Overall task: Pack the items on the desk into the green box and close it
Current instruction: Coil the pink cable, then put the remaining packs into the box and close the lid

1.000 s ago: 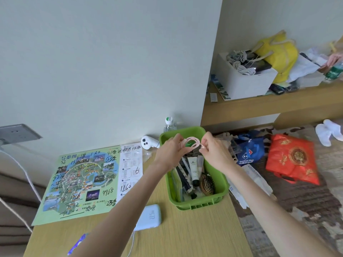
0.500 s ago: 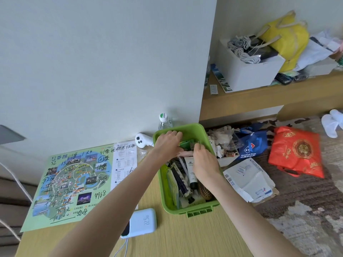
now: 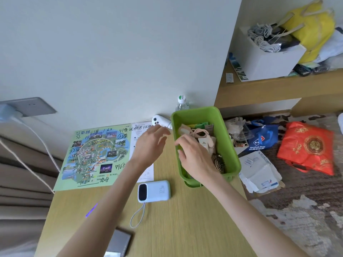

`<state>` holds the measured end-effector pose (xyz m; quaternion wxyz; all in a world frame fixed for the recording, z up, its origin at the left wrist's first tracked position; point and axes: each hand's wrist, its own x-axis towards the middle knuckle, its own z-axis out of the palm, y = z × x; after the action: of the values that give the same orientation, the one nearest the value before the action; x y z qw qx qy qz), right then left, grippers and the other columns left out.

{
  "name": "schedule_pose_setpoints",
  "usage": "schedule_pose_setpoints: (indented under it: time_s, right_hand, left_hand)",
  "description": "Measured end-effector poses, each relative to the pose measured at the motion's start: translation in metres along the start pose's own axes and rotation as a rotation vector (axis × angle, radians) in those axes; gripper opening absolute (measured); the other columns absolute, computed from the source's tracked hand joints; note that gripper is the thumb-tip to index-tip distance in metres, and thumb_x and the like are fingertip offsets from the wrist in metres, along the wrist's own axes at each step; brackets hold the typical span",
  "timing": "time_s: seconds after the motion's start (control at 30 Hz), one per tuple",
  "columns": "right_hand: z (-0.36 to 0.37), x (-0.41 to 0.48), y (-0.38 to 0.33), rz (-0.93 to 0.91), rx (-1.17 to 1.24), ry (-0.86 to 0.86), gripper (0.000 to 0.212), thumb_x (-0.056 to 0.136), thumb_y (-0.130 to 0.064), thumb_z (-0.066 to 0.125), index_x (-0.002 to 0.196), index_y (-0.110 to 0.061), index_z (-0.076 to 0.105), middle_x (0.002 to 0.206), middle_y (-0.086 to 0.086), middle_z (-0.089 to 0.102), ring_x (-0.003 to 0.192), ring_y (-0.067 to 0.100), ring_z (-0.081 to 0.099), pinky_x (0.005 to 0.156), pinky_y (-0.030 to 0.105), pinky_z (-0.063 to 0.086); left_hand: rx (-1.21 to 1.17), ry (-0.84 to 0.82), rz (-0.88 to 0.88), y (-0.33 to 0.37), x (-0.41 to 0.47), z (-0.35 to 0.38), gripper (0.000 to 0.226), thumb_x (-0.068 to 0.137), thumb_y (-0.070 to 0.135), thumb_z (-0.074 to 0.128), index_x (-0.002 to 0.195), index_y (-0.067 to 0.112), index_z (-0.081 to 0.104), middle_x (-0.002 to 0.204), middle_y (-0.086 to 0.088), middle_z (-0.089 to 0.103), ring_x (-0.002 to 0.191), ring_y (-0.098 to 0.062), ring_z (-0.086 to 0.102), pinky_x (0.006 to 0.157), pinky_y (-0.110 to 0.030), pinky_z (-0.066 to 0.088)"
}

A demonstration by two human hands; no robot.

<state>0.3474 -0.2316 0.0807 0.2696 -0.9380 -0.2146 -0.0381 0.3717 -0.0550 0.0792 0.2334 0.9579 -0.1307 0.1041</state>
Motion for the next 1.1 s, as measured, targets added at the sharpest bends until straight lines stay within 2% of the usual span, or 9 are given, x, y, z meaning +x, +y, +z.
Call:
schedule_pose_setpoints:
  time_s: [0.13,0.27,0.33,0.43,0.5,0.63,0.77,0.87,1.1]
  right_hand:
    - [0.033,-0.025,-0.039,-0.156,-0.026,-0.022,0.025,0.083,0.001,0.062,0.105,-0.01,0.062,0.105,0.002,0.058,0.094,0.019,0.056,0.081,0.032,0.049]
    - [0.077,-0.047,-0.054,-0.159,-0.002,-0.15,0.024,0.083,0.003,0.057,0.104,-0.009,0.058,0.109,0.005,0.056,0.099,0.024,0.054,0.084,0.037,0.046]
    - [0.1,-0.056,-0.052,-0.122,-0.036,-0.272,0.032,0.085,-0.003,0.056,0.115,-0.009,0.054,0.12,0.005,0.052,0.111,0.025,0.05,0.092,0.037,0.043]
    - [0.129,-0.068,-0.046,-0.106,-0.143,-0.47,0.057,0.086,-0.014,0.063,0.137,-0.01,0.038,0.14,0.007,0.039,0.131,0.026,0.036,0.109,0.037,0.03]
    - [0.14,-0.074,-0.044,-0.106,-0.208,-0.53,0.068,0.084,-0.02,0.067,0.141,-0.011,0.031,0.146,0.008,0.03,0.136,0.028,0.028,0.113,0.039,0.023]
    - [0.151,-0.08,-0.044,-0.099,-0.26,-0.496,0.064,0.086,-0.011,0.064,0.141,-0.015,0.031,0.151,0.007,0.024,0.142,0.026,0.02,0.116,0.04,0.02]
    - [0.153,-0.083,-0.044,-0.067,-0.292,-0.519,0.068,0.087,-0.007,0.061,0.145,-0.017,0.027,0.157,0.008,0.016,0.147,0.025,0.013,0.118,0.041,0.016]
    - [0.153,-0.086,-0.058,-0.076,-0.302,-0.498,0.067,0.084,-0.008,0.063,0.143,-0.012,0.03,0.156,0.009,0.017,0.146,0.026,0.015,0.118,0.043,0.016]
    - [0.175,-0.121,-0.128,-0.19,-0.142,-0.326,0.047,0.082,0.002,0.059,0.128,-0.006,0.05,0.141,0.011,0.041,0.132,0.028,0.038,0.112,0.04,0.03]
  left_hand:
    - [-0.052,-0.034,-0.218,-0.038,-0.076,-0.002,0.015,0.092,0.011,0.059,0.102,0.02,0.066,0.1,0.008,0.065,0.086,-0.01,0.063,0.067,-0.031,0.052]
    - [0.005,-0.178,-0.514,-0.08,-0.162,0.006,0.021,0.09,0.015,0.061,0.108,0.024,0.064,0.11,0.009,0.06,0.101,-0.013,0.06,0.066,-0.028,0.046]
    - [0.022,-0.242,-0.629,-0.094,-0.198,0.009,0.025,0.088,0.012,0.061,0.111,0.022,0.064,0.116,0.004,0.057,0.108,-0.019,0.056,0.068,-0.031,0.047]
    - [-0.008,-0.269,-0.695,-0.105,-0.239,0.007,0.029,0.085,0.009,0.063,0.111,0.02,0.066,0.117,0.0,0.055,0.112,-0.025,0.053,0.087,-0.039,0.046]
    - [0.065,-0.273,-0.678,-0.107,-0.257,0.005,0.033,0.081,0.017,0.07,0.112,0.022,0.065,0.123,0.002,0.052,0.117,-0.024,0.049,0.095,-0.041,0.04]
    - [0.115,-0.203,-0.771,-0.109,-0.276,0.003,0.06,0.074,0.045,0.076,0.129,0.032,0.054,0.144,0.001,0.032,0.131,-0.028,0.03,0.101,-0.049,0.035]
    - [0.041,-0.382,-0.83,-0.117,-0.289,0.008,0.078,0.071,0.058,0.074,0.137,0.037,0.039,0.15,-0.001,0.013,0.137,-0.03,0.015,0.104,-0.052,0.037]
    - [0.002,-0.335,-0.83,-0.118,-0.296,0.008,0.071,0.072,0.05,0.076,0.133,0.031,0.044,0.14,-0.006,0.023,0.129,-0.034,0.024,0.098,-0.047,0.042]
    - [0.01,-0.252,-0.931,-0.123,-0.305,-0.017,0.06,0.073,0.064,0.067,0.118,0.029,0.047,0.119,-0.007,0.034,0.109,-0.03,0.037,0.081,-0.041,0.048]
